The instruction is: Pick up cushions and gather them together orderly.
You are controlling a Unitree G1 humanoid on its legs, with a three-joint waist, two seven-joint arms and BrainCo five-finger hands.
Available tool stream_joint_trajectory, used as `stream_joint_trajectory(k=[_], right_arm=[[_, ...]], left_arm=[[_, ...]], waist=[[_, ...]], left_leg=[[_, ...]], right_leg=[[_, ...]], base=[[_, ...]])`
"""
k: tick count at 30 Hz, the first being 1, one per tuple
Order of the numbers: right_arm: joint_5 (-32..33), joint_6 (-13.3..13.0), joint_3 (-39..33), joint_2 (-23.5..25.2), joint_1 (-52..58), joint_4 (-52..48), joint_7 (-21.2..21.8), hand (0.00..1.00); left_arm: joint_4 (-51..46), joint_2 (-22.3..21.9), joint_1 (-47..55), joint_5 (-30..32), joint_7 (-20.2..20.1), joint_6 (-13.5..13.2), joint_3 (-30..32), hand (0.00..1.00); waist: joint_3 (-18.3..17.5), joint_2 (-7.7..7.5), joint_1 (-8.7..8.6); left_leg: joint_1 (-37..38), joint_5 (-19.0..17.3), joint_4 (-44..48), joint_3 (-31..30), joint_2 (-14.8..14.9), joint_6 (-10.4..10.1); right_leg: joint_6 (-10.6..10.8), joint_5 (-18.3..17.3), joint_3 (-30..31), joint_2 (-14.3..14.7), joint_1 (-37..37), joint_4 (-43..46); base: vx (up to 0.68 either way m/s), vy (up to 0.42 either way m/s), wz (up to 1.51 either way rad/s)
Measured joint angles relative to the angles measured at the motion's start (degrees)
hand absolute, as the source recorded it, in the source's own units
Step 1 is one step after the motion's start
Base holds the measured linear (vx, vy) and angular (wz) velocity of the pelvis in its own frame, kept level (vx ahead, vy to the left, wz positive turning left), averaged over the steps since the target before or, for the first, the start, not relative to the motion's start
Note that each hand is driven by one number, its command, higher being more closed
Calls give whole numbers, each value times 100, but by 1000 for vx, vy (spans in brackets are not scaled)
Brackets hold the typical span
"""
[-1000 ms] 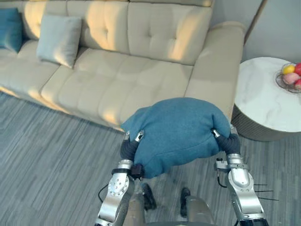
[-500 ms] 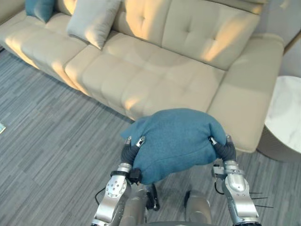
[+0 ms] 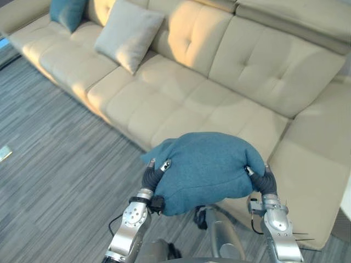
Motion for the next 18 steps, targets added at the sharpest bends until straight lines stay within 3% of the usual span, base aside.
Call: stream_joint_trajectory(k=[1, 2, 4, 6, 8, 11, 12, 13, 15, 18], right_arm=[[1, -24, -12, -24, 66, -334, -6, 100], [1, -45, -16, -44, 76, -619, -26, 100], [0, -145, -13, -18, 15, -806, -30, 100], [-1, -183, -12, -27, -59, -795, -30, 100], [-1, -198, 70, -26, -190, -565, -23, 100], [-1, -203, 112, -26, -226, -254, -23, 100], [-1, -200, 131, -75, -243, -110, -22, 100], [-3, -198, 181, -126, -289, 28, -3, 100], [-3, -151, 271, 42, -228, 142, 3, 100], [-1, -135, 265, 102, -296, 220, 24, 100]], left_arm=[[-17, -30, 31, -1, -1, -1, -38, 100], [-20, -121, 24, -1, -4, -1, -42, 100], [-43, -245, 17, 1, -5, -2, -36, 100], [-61, -344, 90, 3, -5, -62, -5, 100], [-173, -411, 263, 10, -4, -104, 141, 100], [-166, -417, 336, 17, 2, -102, 197, 100], [-170, -435, 425, 17, 3, -102, 195, 100], [-161, -449, 505, 17, 3, -95, 229, 100], [-142, -399, 568, 20, 1, -75, 327, 100], [-139, -399, 565, 33, 3, -68, 354, 100]], waist=[[-41, -13, 50], [-65, -47, 55], [-82, -116, 105], [-92, -104, 139], [-102, -90, 212], [-148, -27, 287], [-246, 140, 273], [-294, 209, 292], [-384, 6, 231], [-417, -40, 172]], left_leg=[[-171, -32, 247, 88, 222, 50], [-401, -146, 207, 145, 367, 237], [-562, -246, -319, 186, 430, 400], [-566, -239, -1145, -63, 388, 378], [-576, -229, -2077, -776, 229, 179], [-540, -114, -2842, -1369, 5, 3], [-452, 0, -3436, -1488, -16, -56], [-374, 480, -3534, -1493, -32, -300], [-285, 505, -3574, -1055, -180, -316], [-35, 591, -3931, -663, -441, -186]], right_leg=[[-27, -76, 216, 153, 133, -42], [-43, -92, 484, 245, 276, -162], [16, -127, 980, 273, 473, -287], [125, -237, 1516, 300, 734, -285], [198, -433, 2270, 443, 855, -159], [381, -602, 2915, 587, 778, 53], [584, -665, 3156, 763, 620, 173], [714, -750, 3374, 864, 525, 297], [921, -820, 3391, 586, 366, 413], [1159, -678, 3432, 269, 386, 96]], base=[[560, 13, -138], [442, 34, -117], [374, 60, -128], [285, 123, -135], [204, 229, -164], [115, 340, -152], [92, 492, -161], [98, 498, -167], [106, 286, -109], [92, 219, -63]])
